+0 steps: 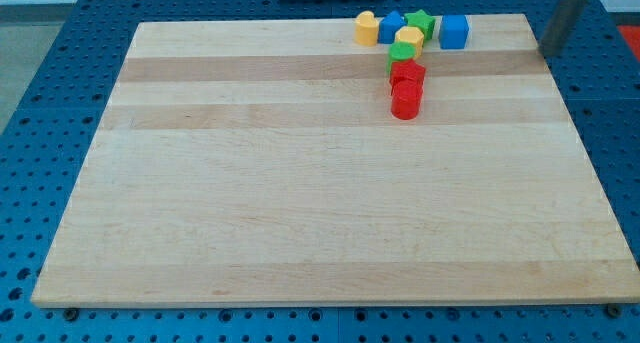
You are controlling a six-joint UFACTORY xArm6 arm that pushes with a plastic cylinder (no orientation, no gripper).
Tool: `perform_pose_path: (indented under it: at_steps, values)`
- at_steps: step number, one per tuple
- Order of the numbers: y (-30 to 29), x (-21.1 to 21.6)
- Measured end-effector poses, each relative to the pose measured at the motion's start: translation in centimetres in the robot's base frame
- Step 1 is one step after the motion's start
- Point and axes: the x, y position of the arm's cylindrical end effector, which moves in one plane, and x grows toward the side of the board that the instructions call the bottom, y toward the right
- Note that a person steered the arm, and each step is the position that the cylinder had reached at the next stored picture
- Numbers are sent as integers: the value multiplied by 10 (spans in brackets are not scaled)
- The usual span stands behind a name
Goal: Push the yellow hexagon along with yellow heart towards top center
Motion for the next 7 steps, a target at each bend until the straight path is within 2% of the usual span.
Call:
perform_pose_path:
  at_steps: [2,7]
  values:
    - [-80,-1]
    - [-168,-6]
